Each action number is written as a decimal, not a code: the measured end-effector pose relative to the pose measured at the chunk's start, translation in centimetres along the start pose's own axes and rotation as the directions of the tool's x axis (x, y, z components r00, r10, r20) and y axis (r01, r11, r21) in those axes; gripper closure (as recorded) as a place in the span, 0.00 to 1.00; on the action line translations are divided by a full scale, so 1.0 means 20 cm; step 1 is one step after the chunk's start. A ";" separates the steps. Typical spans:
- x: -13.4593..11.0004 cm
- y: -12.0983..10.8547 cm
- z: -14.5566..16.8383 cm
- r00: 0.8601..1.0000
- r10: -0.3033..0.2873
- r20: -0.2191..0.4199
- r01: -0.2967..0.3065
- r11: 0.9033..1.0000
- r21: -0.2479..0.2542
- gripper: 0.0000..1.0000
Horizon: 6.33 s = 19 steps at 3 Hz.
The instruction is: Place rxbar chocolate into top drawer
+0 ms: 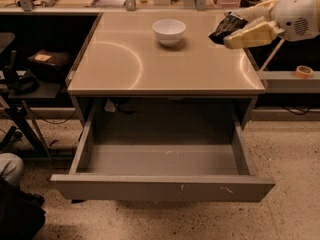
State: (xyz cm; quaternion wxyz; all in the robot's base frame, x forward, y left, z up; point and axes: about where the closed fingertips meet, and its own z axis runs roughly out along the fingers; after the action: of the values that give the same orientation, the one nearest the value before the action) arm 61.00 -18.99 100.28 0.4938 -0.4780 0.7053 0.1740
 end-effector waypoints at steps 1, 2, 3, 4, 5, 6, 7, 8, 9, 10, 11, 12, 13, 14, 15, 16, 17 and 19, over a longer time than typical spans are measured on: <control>0.06 0.16 -0.02 1.000 0.027 -0.006 -0.027 0.999 -0.036 1.00; 0.06 0.16 -0.02 1.000 0.027 -0.007 -0.027 0.999 -0.037 1.00; 0.12 0.26 0.00 0.999 0.051 -0.012 -0.052 0.998 -0.035 1.00; 0.05 0.48 -0.06 0.999 0.023 0.034 -0.024 0.999 0.028 1.00; 0.19 0.70 -0.07 1.000 0.007 0.017 -0.009 0.997 0.078 1.00; 0.39 0.82 -0.07 0.998 0.058 -0.033 -0.056 0.996 0.063 1.00; 0.39 0.83 -0.05 0.998 0.048 -0.045 -0.045 0.996 0.073 1.00; 0.41 0.96 0.19 0.996 0.041 -0.081 -0.037 0.998 0.053 1.00; 0.48 1.22 0.54 0.989 0.030 -0.146 -0.027 0.999 0.021 1.00; 0.65 1.41 0.78 0.969 -0.007 -0.247 0.012 1.000 0.022 1.00; 0.64 1.49 0.91 0.972 -0.013 -0.237 0.016 1.000 0.011 1.00; 0.68 1.34 0.93 0.971 0.043 -0.234 -0.041 0.999 0.015 1.00; 0.87 0.99 0.94 0.957 0.170 -0.234 -0.156 0.985 0.076 1.00; 1.06 0.69 0.91 0.940 0.269 -0.210 -0.242 0.959 0.146 1.00; 1.19 0.65 0.89 0.937 0.279 -0.210 -0.251 0.956 0.151 1.00; 1.23 0.78 0.92 0.950 0.228 -0.215 -0.208 0.972 0.110 1.00; 1.20 0.94 1.02 0.964 0.143 -0.223 -0.137 0.990 0.039 1.00; 1.19 0.94 1.02 0.965 0.140 -0.224 -0.135 0.990 0.036 0.58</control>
Offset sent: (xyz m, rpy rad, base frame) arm -0.0305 0.0081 -0.0094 0.0126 0.0306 0.0202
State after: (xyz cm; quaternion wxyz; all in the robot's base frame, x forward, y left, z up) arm 54.58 -7.20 66.14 0.4019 -0.4395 0.7900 0.1454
